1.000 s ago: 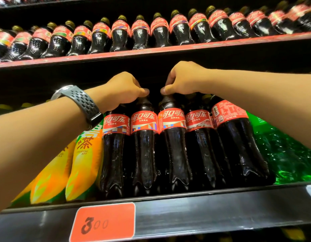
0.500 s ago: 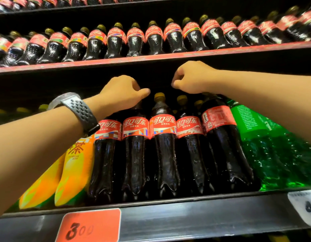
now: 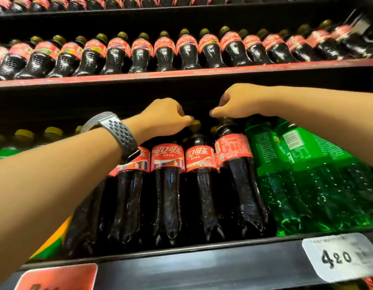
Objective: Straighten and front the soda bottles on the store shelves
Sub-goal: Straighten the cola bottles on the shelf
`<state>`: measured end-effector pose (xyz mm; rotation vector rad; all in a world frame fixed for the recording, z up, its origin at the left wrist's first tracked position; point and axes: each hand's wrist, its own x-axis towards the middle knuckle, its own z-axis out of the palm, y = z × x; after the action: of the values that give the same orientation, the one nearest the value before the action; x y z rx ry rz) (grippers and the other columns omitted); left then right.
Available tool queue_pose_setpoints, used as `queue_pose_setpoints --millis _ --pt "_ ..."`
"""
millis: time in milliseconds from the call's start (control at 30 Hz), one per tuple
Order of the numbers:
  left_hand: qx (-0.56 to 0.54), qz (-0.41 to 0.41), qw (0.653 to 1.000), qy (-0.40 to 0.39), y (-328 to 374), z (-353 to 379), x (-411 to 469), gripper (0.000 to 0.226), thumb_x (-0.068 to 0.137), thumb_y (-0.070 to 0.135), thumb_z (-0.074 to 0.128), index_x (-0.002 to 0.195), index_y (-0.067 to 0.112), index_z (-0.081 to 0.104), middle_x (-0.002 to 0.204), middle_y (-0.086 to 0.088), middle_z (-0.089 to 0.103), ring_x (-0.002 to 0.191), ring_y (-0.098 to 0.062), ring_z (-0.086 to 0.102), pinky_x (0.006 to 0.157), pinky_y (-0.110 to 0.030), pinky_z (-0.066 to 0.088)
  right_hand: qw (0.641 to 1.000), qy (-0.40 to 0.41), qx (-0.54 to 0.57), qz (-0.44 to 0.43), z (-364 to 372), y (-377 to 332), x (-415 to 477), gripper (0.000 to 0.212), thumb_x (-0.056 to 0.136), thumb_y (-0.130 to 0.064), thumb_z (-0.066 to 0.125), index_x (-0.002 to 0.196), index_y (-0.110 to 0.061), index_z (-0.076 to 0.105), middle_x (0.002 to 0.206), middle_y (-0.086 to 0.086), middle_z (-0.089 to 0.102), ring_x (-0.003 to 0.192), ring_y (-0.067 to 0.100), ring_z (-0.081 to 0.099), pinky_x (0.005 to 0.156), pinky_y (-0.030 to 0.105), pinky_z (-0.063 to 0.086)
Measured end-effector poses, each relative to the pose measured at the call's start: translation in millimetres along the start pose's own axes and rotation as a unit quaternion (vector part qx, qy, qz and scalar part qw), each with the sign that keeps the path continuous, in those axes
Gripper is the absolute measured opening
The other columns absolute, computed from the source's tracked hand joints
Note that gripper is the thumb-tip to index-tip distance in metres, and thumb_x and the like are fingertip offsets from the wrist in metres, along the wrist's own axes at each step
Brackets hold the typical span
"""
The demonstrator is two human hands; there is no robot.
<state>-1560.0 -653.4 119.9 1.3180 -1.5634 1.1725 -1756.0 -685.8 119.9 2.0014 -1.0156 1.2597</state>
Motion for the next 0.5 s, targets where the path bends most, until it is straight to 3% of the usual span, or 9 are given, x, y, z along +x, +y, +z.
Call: queue_pose_setpoints --millis 167,333,500 --pt "0.04 0.016 0.998 -0.043 24.5 6.5 8.3 0.042 0.086 0.054 0.055 0.1 0.016 0.069 0.095 -0.002 0.067 0.085 -0.021 0.061 0.068 -0.029 0.046 1.0 -0.01 0.026 0.007 -1.9 9.3 -2.9 0.054 0.076 -0.062 0.065 0.093 -0.012 0.073 0.094 0.008 0.071 0.091 0.027 0.065 0.084 0.037 0.052" --pt "0.05 -0.006 0.996 -0.068 37.9 13.2 12.5 0.028 0.088 0.031 0.058 0.099 0.007 0.067 0.095 -0.008 0.067 0.078 -0.022 0.059 0.053 -0.027 0.04 0.998 -0.031 0.046 -0.021 -0.8 14.2 0.1 0.04 0.085 -0.051 0.061 0.09 -0.014 0.073 0.082 0.005 0.071 0.081 0.024 0.062 0.071 0.032 0.046" --pt "-0.006 -0.035 0.997 -0.066 38.5 10.4 12.3 0.036 0.087 0.037 0.066 0.102 0.005 0.067 0.098 -0.011 0.067 0.089 -0.027 0.062 0.065 -0.03 0.044 0.995 -0.062 0.078 -0.024 -2.2 19.1 2.1 0.035 0.088 -0.05 0.058 0.092 -0.019 0.072 0.082 0.001 0.071 0.076 0.018 0.06 0.062 0.027 0.042"
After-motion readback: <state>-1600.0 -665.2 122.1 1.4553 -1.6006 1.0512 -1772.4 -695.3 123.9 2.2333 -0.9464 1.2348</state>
